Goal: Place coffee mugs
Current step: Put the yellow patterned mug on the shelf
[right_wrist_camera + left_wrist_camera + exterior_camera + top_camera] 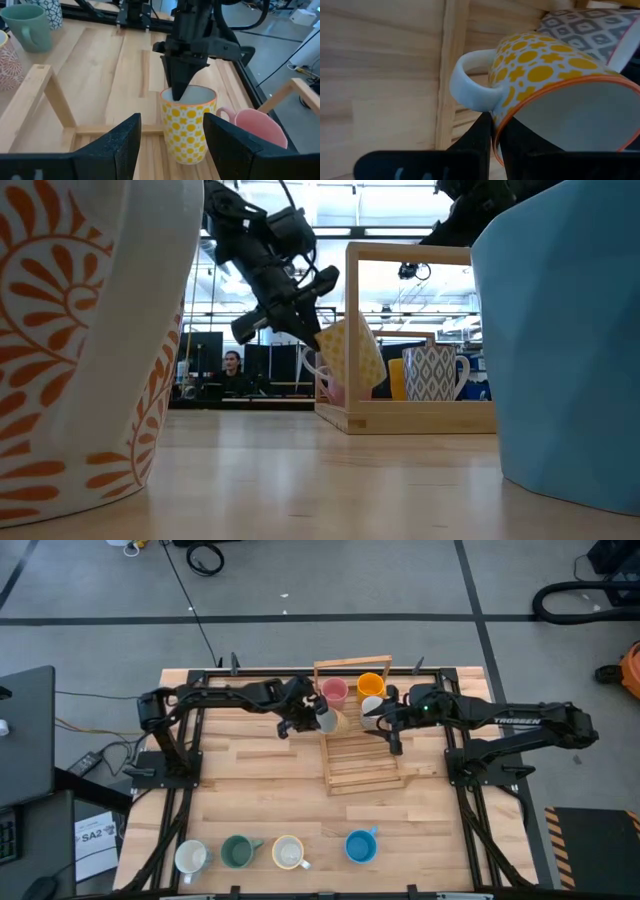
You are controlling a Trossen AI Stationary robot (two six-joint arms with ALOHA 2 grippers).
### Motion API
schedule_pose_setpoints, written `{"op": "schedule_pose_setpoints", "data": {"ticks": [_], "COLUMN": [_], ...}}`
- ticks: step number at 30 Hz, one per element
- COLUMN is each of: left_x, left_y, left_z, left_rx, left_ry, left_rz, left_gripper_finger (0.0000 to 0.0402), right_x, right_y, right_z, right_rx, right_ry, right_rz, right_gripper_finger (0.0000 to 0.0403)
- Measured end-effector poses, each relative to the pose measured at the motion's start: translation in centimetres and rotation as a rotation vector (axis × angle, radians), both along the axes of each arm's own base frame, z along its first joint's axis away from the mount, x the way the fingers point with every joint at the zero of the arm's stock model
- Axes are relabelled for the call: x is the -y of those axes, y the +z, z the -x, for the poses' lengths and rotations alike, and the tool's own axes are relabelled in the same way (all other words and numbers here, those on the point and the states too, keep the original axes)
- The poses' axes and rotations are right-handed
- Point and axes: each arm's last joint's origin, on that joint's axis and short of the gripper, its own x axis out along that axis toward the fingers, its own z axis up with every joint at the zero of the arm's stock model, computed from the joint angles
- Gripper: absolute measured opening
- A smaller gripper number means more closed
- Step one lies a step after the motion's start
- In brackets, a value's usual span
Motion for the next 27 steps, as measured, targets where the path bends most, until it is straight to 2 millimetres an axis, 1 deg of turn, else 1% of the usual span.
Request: {"op": "schedule_pose_setpoints", "data": {"ticks": [11, 15, 27], "left_x": [-1.7, -1.8, -1.8], "left_y": [-0.9, -1.5, -1.4], "left_z": [0.2, 0.0, 0.0], "left_rx": [-0.009, -0.018, -0.016], "left_ry": [0.042, 0.041, 0.041], "left_rz": [0.007, 0.014, 0.013], "left_gripper_finger": [0.0031, 0.0031, 0.0032], "right_x": [0.0, 0.0, 0.1], "right_y": [-0.3, -0.3, -0.5], "right_z": [-0.2, -0.2, -0.4], "right_rx": [-0.013, -0.014, -0.023], "right_ry": [0.0, 0.0, 0.0], "right_rz": [-0.003, -0.003, -0.004], "right_gripper_finger": [0.022, 0.022, 0.022]}}
